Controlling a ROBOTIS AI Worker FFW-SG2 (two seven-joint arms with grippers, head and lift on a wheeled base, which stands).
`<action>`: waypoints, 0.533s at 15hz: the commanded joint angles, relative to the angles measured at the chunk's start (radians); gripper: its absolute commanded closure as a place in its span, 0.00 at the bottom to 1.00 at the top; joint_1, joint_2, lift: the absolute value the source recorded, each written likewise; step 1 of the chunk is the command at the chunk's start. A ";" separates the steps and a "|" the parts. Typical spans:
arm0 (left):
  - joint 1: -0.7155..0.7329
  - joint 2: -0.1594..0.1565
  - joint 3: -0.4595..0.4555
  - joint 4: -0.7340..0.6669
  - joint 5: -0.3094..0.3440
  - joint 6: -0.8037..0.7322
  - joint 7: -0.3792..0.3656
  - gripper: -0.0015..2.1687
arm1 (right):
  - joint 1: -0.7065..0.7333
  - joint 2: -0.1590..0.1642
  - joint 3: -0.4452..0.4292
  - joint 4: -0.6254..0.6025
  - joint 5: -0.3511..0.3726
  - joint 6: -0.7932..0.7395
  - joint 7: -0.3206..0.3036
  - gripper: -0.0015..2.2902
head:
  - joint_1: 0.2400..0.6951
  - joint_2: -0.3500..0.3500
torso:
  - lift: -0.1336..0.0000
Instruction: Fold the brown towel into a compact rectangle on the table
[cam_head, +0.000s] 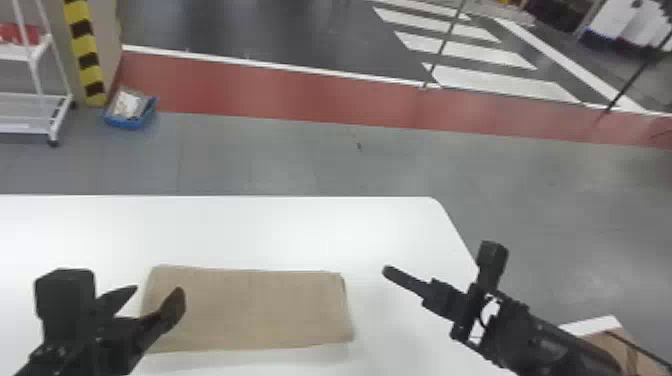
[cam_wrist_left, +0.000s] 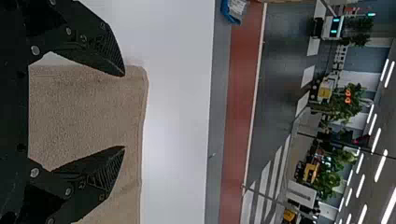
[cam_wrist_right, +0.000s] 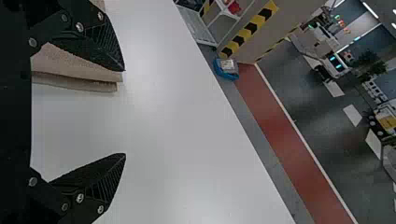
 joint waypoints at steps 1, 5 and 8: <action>-0.003 0.014 -0.037 0.004 -0.014 -0.023 -0.023 0.02 | -0.049 0.001 0.086 -0.009 0.057 0.073 -0.027 0.13 | 1.00 0.06 | 1.00; -0.033 0.016 -0.089 0.044 -0.076 -0.020 -0.083 0.10 | -0.118 0.004 0.200 -0.007 0.188 0.227 -0.050 0.13 | 1.00 0.08 | 1.00; -0.059 0.016 -0.125 0.075 -0.099 -0.020 -0.094 0.10 | -0.142 0.004 0.227 0.008 0.228 0.270 -0.050 0.17 | 1.00 0.09 | 1.00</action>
